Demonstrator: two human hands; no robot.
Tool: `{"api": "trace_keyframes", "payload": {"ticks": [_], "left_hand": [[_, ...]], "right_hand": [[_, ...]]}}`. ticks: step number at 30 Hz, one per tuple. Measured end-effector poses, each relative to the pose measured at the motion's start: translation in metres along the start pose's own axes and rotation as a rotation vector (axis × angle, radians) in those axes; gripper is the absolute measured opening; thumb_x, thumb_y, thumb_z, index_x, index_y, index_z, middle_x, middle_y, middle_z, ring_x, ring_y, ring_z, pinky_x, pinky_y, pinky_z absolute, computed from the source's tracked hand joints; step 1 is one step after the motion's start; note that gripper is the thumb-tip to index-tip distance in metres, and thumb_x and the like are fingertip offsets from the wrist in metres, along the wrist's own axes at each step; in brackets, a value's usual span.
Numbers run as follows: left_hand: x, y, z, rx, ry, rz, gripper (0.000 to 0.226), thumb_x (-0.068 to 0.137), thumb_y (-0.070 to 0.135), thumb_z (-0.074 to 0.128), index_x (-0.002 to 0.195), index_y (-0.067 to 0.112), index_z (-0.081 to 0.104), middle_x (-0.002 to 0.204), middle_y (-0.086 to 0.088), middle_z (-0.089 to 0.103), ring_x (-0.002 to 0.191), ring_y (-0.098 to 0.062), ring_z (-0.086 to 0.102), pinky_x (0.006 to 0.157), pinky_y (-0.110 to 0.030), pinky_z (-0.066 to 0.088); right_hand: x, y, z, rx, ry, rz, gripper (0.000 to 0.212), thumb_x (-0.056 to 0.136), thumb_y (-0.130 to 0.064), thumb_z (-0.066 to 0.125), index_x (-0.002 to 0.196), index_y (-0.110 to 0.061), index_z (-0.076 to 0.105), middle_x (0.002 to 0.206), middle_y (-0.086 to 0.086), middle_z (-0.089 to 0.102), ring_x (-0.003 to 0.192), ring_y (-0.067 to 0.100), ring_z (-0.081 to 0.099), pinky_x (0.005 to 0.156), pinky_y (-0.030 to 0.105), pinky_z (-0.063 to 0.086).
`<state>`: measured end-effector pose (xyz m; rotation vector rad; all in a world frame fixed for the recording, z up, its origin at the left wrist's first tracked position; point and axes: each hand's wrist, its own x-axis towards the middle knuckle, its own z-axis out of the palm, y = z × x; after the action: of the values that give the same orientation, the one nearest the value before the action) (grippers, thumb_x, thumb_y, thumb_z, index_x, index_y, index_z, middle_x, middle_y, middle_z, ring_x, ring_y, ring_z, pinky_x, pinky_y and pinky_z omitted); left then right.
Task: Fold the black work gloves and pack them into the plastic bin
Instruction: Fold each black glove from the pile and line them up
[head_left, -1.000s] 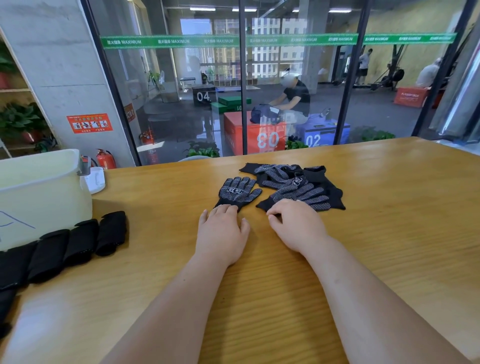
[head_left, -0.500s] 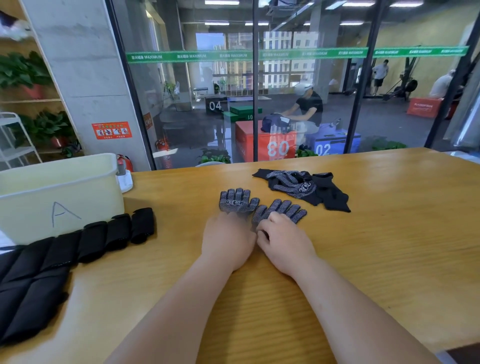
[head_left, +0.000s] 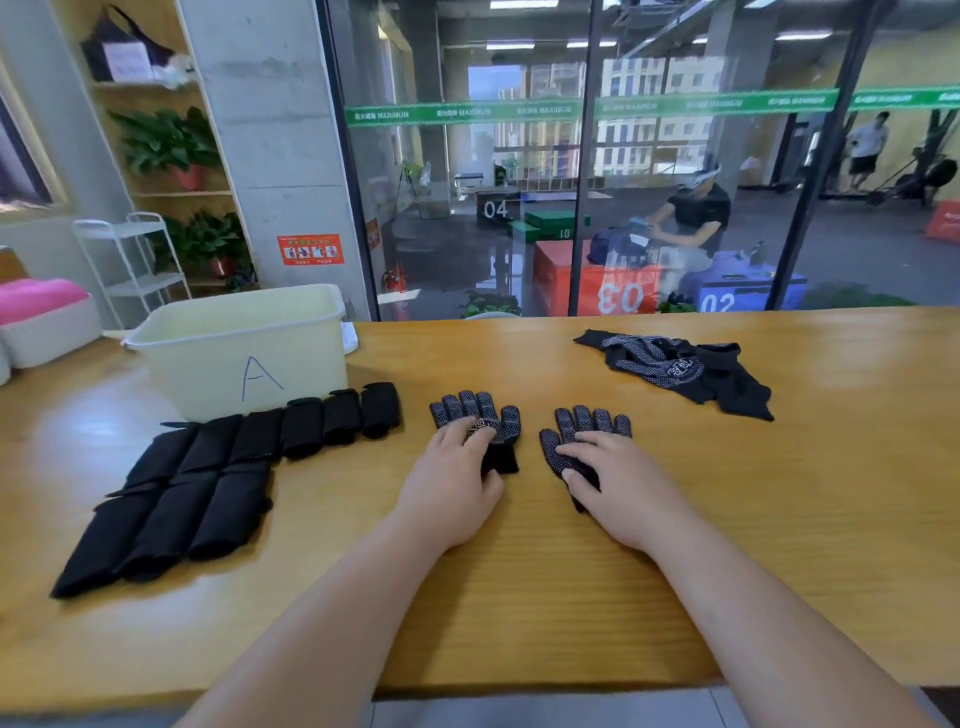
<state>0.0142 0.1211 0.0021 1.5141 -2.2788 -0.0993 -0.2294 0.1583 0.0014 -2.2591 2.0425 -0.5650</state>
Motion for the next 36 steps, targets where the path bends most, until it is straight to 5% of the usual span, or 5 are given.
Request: {"api": "trace_keyframes", "payload": {"ticks": [7, 10, 13, 25, 36], "left_hand": [[0.001, 0.0, -0.018, 0.095, 0.091, -0.04, 0.04, 0.107, 0.049, 0.042, 0.096, 0.023, 0.071, 0.096, 0.005, 0.061, 0.099, -0.023, 0.059, 0.076, -0.035, 0.049], [0.007, -0.002, -0.009, 0.06, 0.105, 0.001, 0.037, 0.11, 0.042, 0.045, 0.134, 0.026, 0.068, 0.136, 0.003, 0.062, 0.131, -0.024, 0.052, 0.106, -0.039, 0.046], [0.023, -0.002, -0.001, 0.041, -0.189, 0.006, 0.062, 0.113, 0.053, 0.032, 0.169, 0.027, 0.026, 0.178, -0.001, 0.015, 0.165, -0.024, 0.005, 0.133, -0.045, 0.012], [0.036, -0.006, 0.004, 0.181, -0.398, -0.025, 0.075, 0.106, 0.072, 0.013, 0.17, 0.036, -0.003, 0.178, 0.0, -0.015, 0.164, -0.025, -0.018, 0.133, -0.049, -0.004], [0.0, -0.021, -0.001, 0.083, -0.16, 0.051, 0.063, 0.11, 0.064, 0.022, 0.169, 0.045, 0.01, 0.179, 0.009, -0.003, 0.164, -0.014, -0.014, 0.133, -0.043, -0.005]], "right_hand": [[-0.014, -0.012, -0.006, 0.069, 0.149, 0.017, 0.039, 0.107, -0.049, 0.045, 0.141, -0.041, 0.064, 0.152, -0.018, 0.051, 0.144, 0.008, 0.039, 0.116, 0.033, 0.038], [-0.006, -0.017, -0.005, -0.03, 0.102, 0.031, 0.052, 0.111, -0.049, 0.035, 0.161, -0.035, 0.042, 0.172, -0.011, 0.029, 0.161, 0.014, 0.016, 0.129, 0.036, 0.02], [0.004, -0.016, 0.003, -0.138, -0.162, 0.081, 0.065, 0.11, -0.061, 0.02, 0.17, -0.036, 0.012, 0.178, -0.007, -0.001, 0.164, 0.016, -0.005, 0.133, 0.042, 0.005], [0.034, -0.034, 0.01, -0.164, -0.28, 0.214, 0.07, 0.107, -0.067, 0.009, 0.169, -0.037, -0.004, 0.177, -0.003, -0.016, 0.163, 0.023, -0.015, 0.132, 0.05, -0.003], [0.003, -0.034, -0.008, -0.068, -0.004, 0.08, 0.07, 0.108, -0.064, 0.01, 0.166, -0.033, 0.031, 0.176, -0.011, 0.016, 0.163, 0.011, 0.006, 0.133, 0.041, 0.008]]}}
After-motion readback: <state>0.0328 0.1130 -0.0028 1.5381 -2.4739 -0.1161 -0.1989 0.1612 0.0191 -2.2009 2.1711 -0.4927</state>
